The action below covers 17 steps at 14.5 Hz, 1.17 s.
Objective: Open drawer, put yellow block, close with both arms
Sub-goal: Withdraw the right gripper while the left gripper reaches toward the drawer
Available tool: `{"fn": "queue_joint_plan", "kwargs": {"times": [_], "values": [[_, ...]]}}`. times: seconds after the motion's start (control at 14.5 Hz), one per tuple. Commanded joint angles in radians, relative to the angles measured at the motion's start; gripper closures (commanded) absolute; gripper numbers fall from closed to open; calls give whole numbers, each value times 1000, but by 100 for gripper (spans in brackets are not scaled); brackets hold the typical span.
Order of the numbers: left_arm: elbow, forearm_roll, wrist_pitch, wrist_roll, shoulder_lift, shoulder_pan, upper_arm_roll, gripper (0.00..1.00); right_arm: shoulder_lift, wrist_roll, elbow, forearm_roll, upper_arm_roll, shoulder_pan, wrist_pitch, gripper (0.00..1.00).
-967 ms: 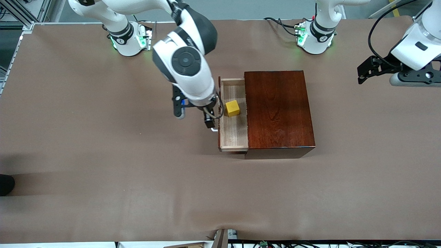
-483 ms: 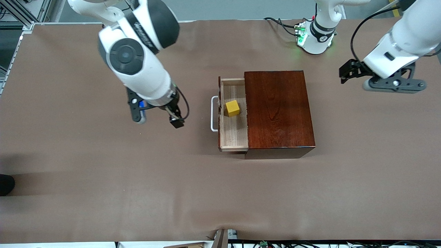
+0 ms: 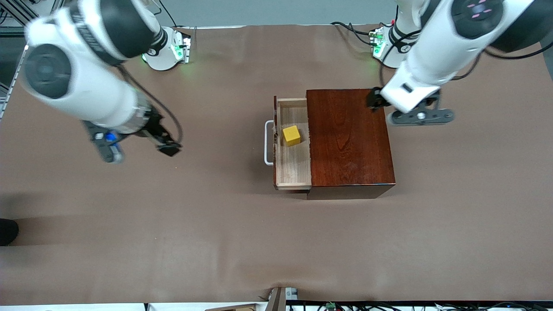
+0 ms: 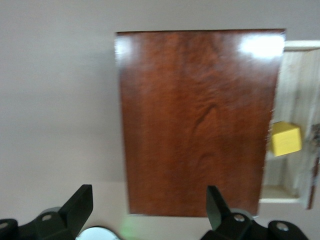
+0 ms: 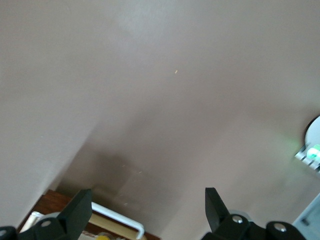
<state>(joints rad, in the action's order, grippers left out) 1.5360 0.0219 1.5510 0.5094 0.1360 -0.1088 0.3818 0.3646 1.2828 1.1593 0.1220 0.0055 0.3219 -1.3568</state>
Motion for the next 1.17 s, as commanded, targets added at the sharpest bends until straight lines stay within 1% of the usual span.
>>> {"fn": "queue_joint_plan", "kwargs": {"times": [0.0,0.07,0.21,0.48,0.76,0.9,1.04,1.1], "values": [[-47,-14,59,85,63,3,43,0,-49,-155,13,13,18,-55,60,0],[-48,-13,87,144,88,-18,55,0,-59,-215,13,13,16,-69,73,0],[-59,-7,145,277,131,-75,55,0,-90,-328,17,10,19,-104,74,0],[-123,1,263,547,258,-198,48,0,-125,-558,23,10,22,-194,120,0],[-165,43,414,789,355,-281,43,0,-177,-782,66,4,21,-279,119,0],[-217,46,501,930,410,-334,40,0,-222,-909,108,-5,19,-293,113,0],[-249,64,578,1036,456,-405,-6,0,-251,-1017,129,-60,22,-290,108,0],[-255,62,637,1098,473,-457,-55,0,-268,-1074,140,-79,22,-291,107,0]]}}
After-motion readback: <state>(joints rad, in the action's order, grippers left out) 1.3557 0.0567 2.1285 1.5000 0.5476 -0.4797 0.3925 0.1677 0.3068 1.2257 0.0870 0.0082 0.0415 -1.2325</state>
